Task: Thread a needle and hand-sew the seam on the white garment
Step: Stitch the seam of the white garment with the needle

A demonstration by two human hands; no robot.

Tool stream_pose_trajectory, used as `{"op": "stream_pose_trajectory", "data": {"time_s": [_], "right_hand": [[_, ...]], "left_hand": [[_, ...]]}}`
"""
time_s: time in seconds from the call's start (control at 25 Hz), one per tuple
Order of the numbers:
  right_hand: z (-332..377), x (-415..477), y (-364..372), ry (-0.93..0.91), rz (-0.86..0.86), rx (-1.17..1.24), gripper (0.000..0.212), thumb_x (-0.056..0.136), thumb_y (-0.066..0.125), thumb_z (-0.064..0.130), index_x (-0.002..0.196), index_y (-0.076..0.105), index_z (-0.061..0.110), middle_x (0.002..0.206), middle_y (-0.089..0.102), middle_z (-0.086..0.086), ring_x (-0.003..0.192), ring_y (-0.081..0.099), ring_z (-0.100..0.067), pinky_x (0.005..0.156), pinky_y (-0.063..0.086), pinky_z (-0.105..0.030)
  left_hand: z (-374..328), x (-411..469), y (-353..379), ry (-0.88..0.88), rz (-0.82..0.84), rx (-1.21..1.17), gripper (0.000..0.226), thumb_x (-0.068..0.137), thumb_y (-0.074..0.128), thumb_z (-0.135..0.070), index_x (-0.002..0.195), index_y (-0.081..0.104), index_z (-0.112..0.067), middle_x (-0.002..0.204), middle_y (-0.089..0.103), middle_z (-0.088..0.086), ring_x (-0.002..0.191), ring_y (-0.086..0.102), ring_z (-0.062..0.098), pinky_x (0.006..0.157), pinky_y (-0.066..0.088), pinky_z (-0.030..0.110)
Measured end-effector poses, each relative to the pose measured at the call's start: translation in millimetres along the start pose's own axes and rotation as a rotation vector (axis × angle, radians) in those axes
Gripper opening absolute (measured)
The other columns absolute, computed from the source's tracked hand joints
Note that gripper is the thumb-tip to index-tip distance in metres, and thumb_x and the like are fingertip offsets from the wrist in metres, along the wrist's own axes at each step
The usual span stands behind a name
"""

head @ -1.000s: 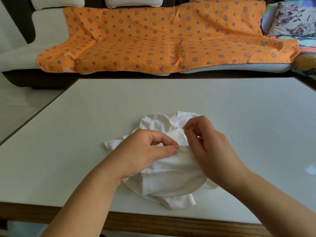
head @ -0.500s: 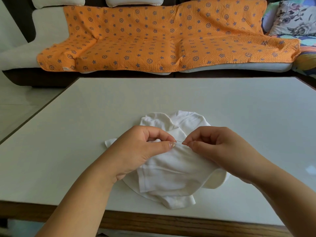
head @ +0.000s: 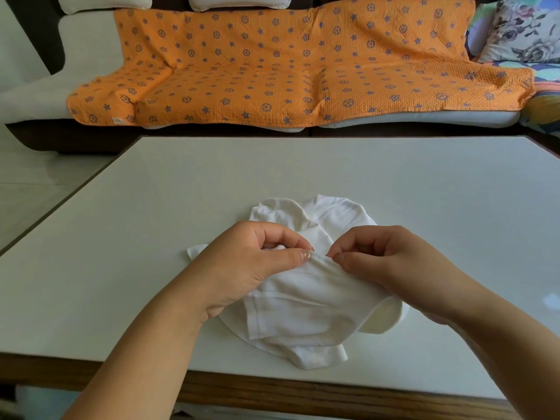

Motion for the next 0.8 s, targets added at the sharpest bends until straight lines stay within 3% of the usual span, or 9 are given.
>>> {"op": "stream_pose_trajectory", "data": {"time_s": [0.16, 0.44, 0.68, 0.8], "right_hand": [[0.1, -0.3, -0.1, 0.002, 0.018, 0.037, 0.013, 0.090, 0.064, 0.014, 0.085, 0.075, 0.018, 0.080, 0.071, -0.002, 0.074, 0.063, -0.011, 0.071, 0.048, -0.028], [-1.6, 0.8, -1.6, 0.014, 0.065, 0.154, 0.013, 0.089, 0.064, 0.011, 0.083, 0.074, 0.016, 0.080, 0.067, -0.005, 0.076, 0.059, -0.016, 0.071, 0.046, -0.028], [-3.2, 0.2, 4.6, 0.003, 0.119, 0.261, 0.009, 0.076, 0.068, 0.020, 0.081, 0.076, 0.019, 0.083, 0.072, -0.005, 0.074, 0.066, -0.014, 0.066, 0.053, -0.022], [-6.4, 2.8, 7.8, 0.007, 0.093, 0.260, 0.016, 0.089, 0.066, 0.008, 0.084, 0.073, 0.020, 0.084, 0.070, -0.010, 0.072, 0.063, -0.018, 0.066, 0.051, -0.028]], "left_hand": [[0.7, 0.0, -0.9, -0.001, 0.007, 0.015, 0.007, 0.082, 0.074, -0.023, 0.084, 0.079, -0.028, 0.088, 0.075, -0.016, 0.095, 0.065, -0.005, 0.093, 0.042, 0.019], [-0.2, -0.5, -1.0, -0.006, 0.032, 0.024, 0.007, 0.081, 0.075, -0.026, 0.083, 0.078, -0.032, 0.090, 0.075, -0.017, 0.097, 0.064, -0.009, 0.088, 0.038, 0.014], [-0.8, -0.3, 3.2, -0.009, 0.052, -0.003, 0.004, 0.081, 0.076, -0.022, 0.084, 0.078, -0.022, 0.090, 0.077, -0.005, 0.094, 0.071, 0.005, 0.093, 0.048, 0.019], [2.1, 1.6, 6.3, -0.014, 0.029, -0.002, 0.005, 0.080, 0.077, -0.022, 0.077, 0.077, -0.026, 0.088, 0.077, -0.007, 0.093, 0.070, 0.004, 0.089, 0.047, 0.017]]}}
Point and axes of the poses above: each hand's wrist, its own x-axis towards the middle knuckle, its own y-axis out of the palm, z = x × y, the point moved 1 cm from there along x, towards the middle knuckle
